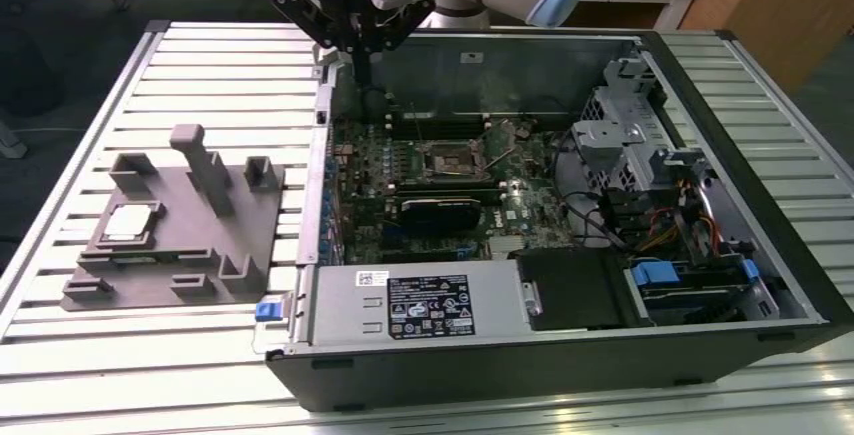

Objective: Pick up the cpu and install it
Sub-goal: 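Reach for the cpu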

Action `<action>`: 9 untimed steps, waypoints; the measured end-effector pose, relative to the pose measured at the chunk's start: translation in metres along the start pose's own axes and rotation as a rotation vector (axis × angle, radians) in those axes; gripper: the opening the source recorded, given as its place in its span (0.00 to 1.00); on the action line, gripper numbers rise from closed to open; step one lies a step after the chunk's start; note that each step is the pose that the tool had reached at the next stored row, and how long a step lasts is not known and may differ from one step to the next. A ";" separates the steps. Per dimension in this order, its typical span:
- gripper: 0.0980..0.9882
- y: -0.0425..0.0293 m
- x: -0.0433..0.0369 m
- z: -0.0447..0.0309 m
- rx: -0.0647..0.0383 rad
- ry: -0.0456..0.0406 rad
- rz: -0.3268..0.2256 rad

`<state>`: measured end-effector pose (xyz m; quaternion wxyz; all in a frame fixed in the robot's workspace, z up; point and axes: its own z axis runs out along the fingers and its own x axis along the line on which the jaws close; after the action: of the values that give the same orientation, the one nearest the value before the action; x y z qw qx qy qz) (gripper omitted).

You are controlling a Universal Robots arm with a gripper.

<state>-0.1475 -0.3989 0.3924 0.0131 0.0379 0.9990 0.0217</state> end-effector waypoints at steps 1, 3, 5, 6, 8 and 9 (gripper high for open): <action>0.01 0.0000 0.0004 0.0000 0.000 0.0000 0.000; 0.01 -0.0001 0.0012 0.0000 0.000 0.0000 0.000; 0.01 -0.0001 0.0020 0.0001 0.000 0.0000 0.000; 0.01 -0.0002 0.0024 0.0000 0.000 0.0000 0.000; 0.01 -0.0002 0.0032 0.0001 0.000 0.0000 0.000; 0.01 -0.0003 0.0035 0.0001 0.000 0.0000 0.000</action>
<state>-0.1510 -0.3989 0.3923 0.0131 0.0379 0.9990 0.0217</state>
